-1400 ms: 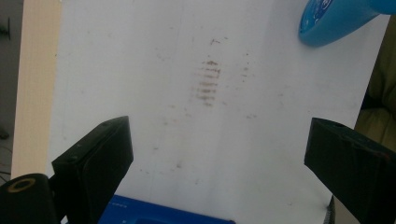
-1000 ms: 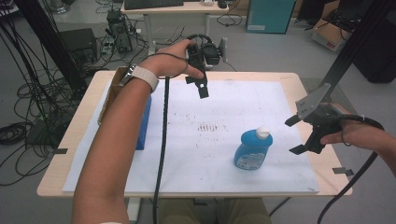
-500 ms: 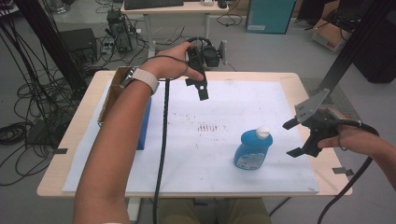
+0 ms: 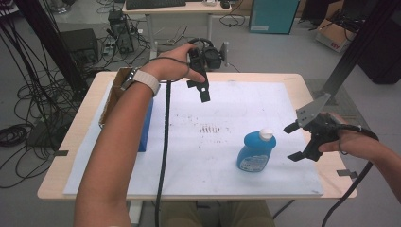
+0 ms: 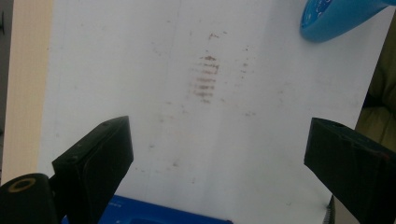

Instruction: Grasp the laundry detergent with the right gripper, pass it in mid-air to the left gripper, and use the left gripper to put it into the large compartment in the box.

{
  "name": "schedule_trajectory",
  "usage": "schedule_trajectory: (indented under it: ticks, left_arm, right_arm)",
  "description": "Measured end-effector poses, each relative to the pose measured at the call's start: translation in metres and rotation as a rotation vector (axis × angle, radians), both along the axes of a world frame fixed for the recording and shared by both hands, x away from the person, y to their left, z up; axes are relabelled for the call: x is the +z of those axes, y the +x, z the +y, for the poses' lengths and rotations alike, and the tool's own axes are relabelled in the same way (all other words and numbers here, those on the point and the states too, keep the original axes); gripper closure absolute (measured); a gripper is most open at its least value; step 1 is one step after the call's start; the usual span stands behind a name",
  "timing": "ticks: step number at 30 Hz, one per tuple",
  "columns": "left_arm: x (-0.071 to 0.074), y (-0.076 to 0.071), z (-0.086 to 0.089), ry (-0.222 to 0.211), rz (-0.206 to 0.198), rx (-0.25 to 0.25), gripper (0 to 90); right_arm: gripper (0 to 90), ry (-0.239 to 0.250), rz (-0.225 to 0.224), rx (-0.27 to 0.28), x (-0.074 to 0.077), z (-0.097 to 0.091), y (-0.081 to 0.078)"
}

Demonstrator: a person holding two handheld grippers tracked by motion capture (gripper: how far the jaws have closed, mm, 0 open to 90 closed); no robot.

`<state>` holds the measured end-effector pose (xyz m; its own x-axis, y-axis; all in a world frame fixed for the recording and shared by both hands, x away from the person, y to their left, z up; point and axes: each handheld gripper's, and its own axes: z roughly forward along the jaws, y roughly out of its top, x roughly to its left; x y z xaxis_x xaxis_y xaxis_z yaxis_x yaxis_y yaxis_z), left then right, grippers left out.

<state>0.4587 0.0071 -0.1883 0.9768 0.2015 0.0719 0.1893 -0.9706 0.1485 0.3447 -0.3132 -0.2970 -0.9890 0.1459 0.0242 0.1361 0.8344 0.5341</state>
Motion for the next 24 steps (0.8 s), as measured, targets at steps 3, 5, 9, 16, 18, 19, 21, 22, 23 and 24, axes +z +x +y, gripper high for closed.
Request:
schedule_trajectory:
  ticks: [3, 5, 9, 16, 18, 19, 21, 22, 23, 24]
  left_arm:
    - [0.0, 0.0, 0.0, 0.004, 0.007, -0.003, 8.4]
    - [0.0, 0.001, 0.0, 0.004, 0.006, -0.003, 8.4]
    - [0.0, 0.001, 0.0, 0.011, 0.006, -0.008, 8.3]
    - [-0.001, 0.001, 0.0, 0.009, 0.007, -0.002, 8.4]
    - [-0.001, 0.001, 0.0, 0.004, 0.005, 0.001, 8.4]
    - [-0.002, 0.001, 0.0, 0.005, 0.003, 0.001, 8.4]
    - [-0.002, 0.001, -0.001, 0.006, 0.008, 0.0, 8.4]
    - [-0.002, 0.001, -0.001, 0.005, 0.006, 0.0, 8.4]
    - [-0.002, 0.002, -0.001, 0.012, 0.009, -0.008, 8.4]
    - [-0.001, 0.002, -0.002, 0.016, 0.008, -0.012, 8.4]
  right_arm:
    - [5.7, 0.009, -0.004, -0.002, -0.002, 0.0, 0.0]
    - [5.7, 0.015, 0.0, -0.002, -0.003, 0.0, 0.0]
    - [5.6, 0.024, -0.008, 0.0, -0.006, 0.0, 0.0]
    - [4.9, 0.058, -0.001, -0.006, -0.011, 0.001, -0.001]
    - [4.8, 0.064, -0.009, 0.002, -0.012, 0.001, 0.0]
    - [4.8, 0.079, 0.007, -0.019, -0.014, 0.002, -0.002]
    - [4.8, 0.089, 0.006, -0.021, -0.016, 0.003, -0.002]
    - [4.8, 0.091, 0.009, -0.024, -0.017, 0.004, -0.002]
    - [4.8, 0.094, 0.005, -0.02, -0.018, 0.005, -0.001]
    - [4.8, 0.095, 0.006, -0.02, -0.02, 0.005, -0.001]
